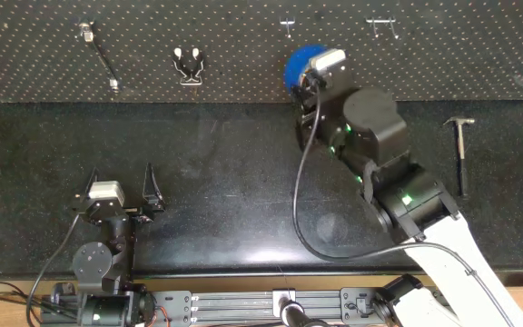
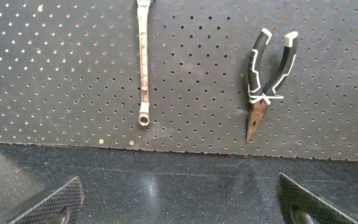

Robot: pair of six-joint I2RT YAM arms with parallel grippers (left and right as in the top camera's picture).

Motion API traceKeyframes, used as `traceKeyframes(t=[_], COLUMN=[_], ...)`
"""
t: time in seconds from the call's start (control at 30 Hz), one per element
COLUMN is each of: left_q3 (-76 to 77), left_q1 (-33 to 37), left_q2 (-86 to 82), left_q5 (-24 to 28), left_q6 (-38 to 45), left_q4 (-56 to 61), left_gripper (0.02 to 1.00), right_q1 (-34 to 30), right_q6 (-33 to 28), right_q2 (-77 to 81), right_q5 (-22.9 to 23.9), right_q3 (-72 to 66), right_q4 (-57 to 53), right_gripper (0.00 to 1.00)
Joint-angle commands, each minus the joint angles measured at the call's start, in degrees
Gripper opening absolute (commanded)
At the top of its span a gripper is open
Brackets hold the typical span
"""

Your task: Place Tools Onto Pegboard

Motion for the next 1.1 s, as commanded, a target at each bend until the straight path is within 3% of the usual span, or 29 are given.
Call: traceKeyframes(t=[0.03,0.43,0.67,0.7,0.73,0.77,0.87,1.0,1.1], left_q3=[-0.1,-0.1,-0.1,-0.1,-0.1,-0.1,-0.1,-0.1,-0.1], left_q1=[-0.3,-0.3,-0.3,-0.3,-0.3,-0.3,-0.3,-0.3,-0.3], left_q2=[-0.4,-0.4,-0.4,-0.4,-0.4,-0.4,-0.4,-0.4,-0.4], left_q5=[-0.9,-0.9,-0.9,-0.9,-0.9,-0.9,-0.9,-0.9,-0.9], left_q6=[-0.3,-0.3,-0.3,-0.3,-0.3,-0.3,-0.3,-0.3,-0.3], left_q4=[-0.3,-0.3,-0.3,-0.3,-0.3,-0.3,-0.3,-0.3,-0.3], left_gripper=[0.996,0.996,0.996,0.996,0.996,0.993,0.996,0.996,0.996], right_q1=[1.4,1.4,1.4,1.4,1.4,1.4,1.4,1.0,-5.1], right_q6=[-7.0,-11.1,-11.1,-11.1,-11.1,-11.1,-11.1,-10.9,-10.0], right_q2=[3.4,20.2,27.9,28.4,28.6,28.1,24.5,10.3,0.7], right_q5=[0.3,8.6,8.6,8.4,7.3,6.1,3.7,3.5,3.5], right_q3=[0.4,0.4,0.4,0.4,0.4,0.4,0.4,0.5,1.4], right_q4=[6.9,20.1,29.7,30.3,30.0,29.7,26.7,10.3,-3.2], right_gripper=[0.075,0.077,0.082,0.226,0.461,0.597,0.871,0.930,0.976])
